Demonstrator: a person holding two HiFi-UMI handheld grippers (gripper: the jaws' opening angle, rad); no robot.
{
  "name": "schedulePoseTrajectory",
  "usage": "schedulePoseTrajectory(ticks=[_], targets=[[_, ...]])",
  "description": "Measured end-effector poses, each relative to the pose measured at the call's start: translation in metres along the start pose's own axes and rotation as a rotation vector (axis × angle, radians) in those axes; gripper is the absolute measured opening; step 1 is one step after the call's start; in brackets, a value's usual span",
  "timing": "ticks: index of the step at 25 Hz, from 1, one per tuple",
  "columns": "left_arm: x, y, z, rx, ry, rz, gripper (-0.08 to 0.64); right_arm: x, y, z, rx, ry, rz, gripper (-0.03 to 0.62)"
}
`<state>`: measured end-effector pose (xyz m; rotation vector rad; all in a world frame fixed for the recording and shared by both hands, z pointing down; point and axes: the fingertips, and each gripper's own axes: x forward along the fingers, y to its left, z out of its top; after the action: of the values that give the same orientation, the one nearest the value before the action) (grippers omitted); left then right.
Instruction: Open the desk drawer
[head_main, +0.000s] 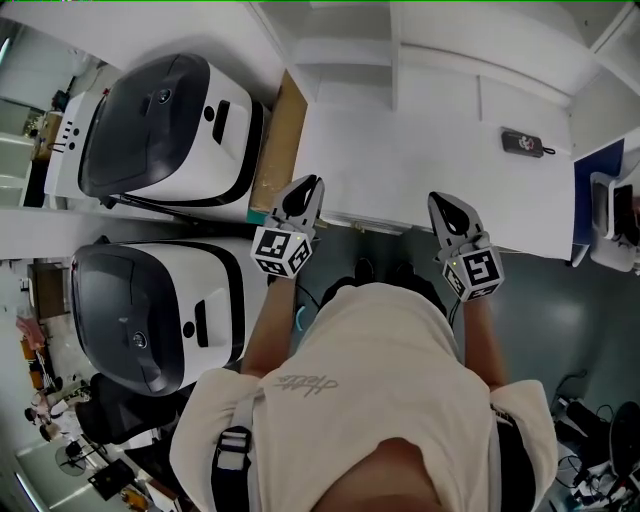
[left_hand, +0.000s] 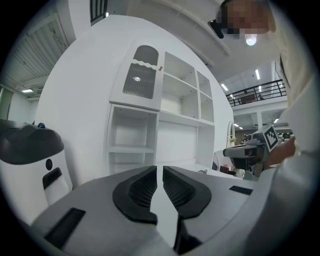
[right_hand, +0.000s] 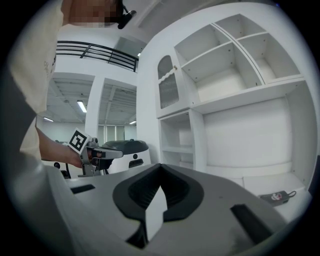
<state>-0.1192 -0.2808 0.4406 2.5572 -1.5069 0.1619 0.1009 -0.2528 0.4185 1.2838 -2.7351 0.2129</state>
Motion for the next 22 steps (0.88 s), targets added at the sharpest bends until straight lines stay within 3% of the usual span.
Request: schedulePoseTrajectory(ticks=[3, 5, 14, 22], targets=[[-0.001, -0.005, -0.003, 0.008, 0.005, -0.010, 0.047, -0.010, 0.000, -0.002, 0.001, 0.003, -0.015, -0.003], [-0.001, -0.010, -0.007, 0.010, 0.018, -0.020, 0.112, -0.018, 0.000, -0.005, 0.006, 0.009, -0.024, -0.003], [-0.007, -0.026, -0.022, 0.017, 0.026, -0.065, 0.115, -0.031, 0.003, -0.022, 0.035, 0.037, -0.035, -0.003], [-0.009, -0.024, -0.067, -0.013, 0.111, -0.082, 0.114, -0.028, 0.015, -0.038, 0.028, 0.080, -0.007, -0.003]])
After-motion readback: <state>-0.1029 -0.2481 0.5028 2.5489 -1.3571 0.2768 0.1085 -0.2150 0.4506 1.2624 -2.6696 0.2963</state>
